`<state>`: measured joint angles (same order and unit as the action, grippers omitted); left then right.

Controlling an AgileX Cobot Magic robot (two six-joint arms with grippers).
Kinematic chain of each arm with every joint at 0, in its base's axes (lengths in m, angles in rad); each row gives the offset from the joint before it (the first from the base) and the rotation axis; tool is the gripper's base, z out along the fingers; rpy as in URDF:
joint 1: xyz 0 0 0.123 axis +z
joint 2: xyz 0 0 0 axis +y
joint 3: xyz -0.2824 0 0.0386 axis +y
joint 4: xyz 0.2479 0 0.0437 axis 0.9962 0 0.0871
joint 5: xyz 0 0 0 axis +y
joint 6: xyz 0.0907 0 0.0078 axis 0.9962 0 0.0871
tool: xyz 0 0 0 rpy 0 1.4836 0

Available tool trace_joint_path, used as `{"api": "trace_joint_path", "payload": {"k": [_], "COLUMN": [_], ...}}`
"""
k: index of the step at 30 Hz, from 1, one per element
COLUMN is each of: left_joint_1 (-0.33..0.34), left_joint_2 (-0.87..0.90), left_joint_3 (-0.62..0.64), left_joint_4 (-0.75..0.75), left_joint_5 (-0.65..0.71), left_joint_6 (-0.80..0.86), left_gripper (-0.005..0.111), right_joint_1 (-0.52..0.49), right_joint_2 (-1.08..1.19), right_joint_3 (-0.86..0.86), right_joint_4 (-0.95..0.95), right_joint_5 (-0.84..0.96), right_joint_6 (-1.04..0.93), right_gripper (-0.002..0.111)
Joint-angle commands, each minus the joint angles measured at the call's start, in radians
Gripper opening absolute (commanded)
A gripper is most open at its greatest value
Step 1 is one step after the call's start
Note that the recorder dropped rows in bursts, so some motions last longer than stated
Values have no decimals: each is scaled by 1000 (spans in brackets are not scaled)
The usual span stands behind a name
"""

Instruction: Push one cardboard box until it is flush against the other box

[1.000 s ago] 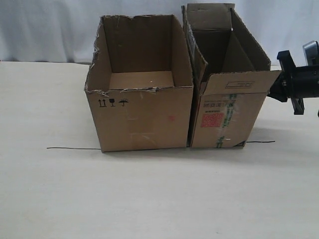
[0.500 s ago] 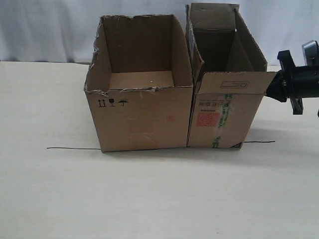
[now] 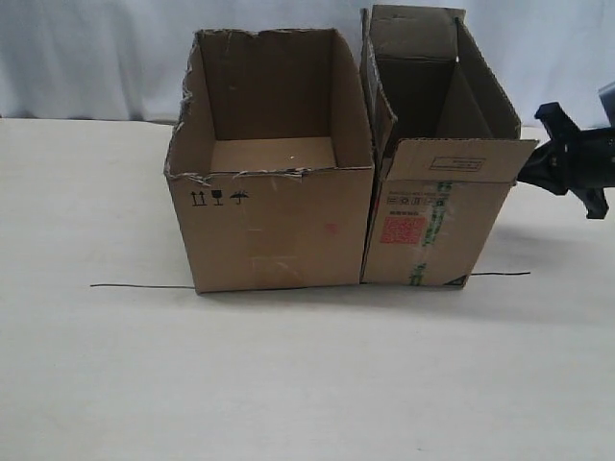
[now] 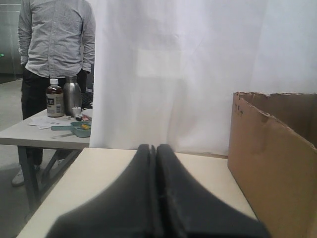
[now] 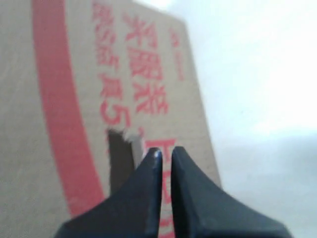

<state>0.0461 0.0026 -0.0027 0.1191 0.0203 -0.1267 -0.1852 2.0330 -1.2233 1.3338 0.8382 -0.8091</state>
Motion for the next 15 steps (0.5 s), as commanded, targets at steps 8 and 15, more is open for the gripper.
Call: {"api": "trace_joint_path", "payload": {"k": [8,15], "left_joint_1": [-1,-1], "left_joint_2": [-3,-3], "left_joint_3": [3,3], "left_joint_4": [1,1], "left_joint_5": [-5,-5], "left_joint_6": [-2,-2], "left_gripper": [0,0], "right_joint_1": [2,2], "right_joint_2": [183,213], "right_joint_3": [-191,-247], "right_joint_4": [94,98], "right_joint_5": [129,128], "right_joint_6": [20,37], "right_gripper": [5,5]}}
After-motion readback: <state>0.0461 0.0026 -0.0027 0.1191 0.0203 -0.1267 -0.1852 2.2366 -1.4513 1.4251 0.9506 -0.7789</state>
